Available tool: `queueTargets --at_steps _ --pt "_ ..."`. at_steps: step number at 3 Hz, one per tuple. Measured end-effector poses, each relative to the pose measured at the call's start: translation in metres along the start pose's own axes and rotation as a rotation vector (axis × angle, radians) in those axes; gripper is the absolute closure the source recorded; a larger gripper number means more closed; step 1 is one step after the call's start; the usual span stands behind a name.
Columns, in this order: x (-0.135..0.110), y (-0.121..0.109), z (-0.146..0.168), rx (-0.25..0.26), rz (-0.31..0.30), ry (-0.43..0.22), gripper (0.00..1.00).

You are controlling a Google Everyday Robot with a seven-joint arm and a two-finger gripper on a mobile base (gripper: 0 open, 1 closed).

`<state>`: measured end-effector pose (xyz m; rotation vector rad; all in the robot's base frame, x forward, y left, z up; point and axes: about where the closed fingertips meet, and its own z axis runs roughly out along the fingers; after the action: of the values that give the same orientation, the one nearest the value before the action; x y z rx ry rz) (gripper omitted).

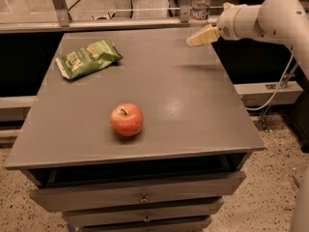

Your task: Pick water bottle

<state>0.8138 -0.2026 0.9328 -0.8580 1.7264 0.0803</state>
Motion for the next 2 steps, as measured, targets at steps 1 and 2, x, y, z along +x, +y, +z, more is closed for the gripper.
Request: queueTargets --at_steps 1,2 --pt "0.004 -0.013 0.02 0.035 0.045 -0.045 0.0" --pt "0.009 -0.018 0.042 0.045 0.097 -0.079 0.0"
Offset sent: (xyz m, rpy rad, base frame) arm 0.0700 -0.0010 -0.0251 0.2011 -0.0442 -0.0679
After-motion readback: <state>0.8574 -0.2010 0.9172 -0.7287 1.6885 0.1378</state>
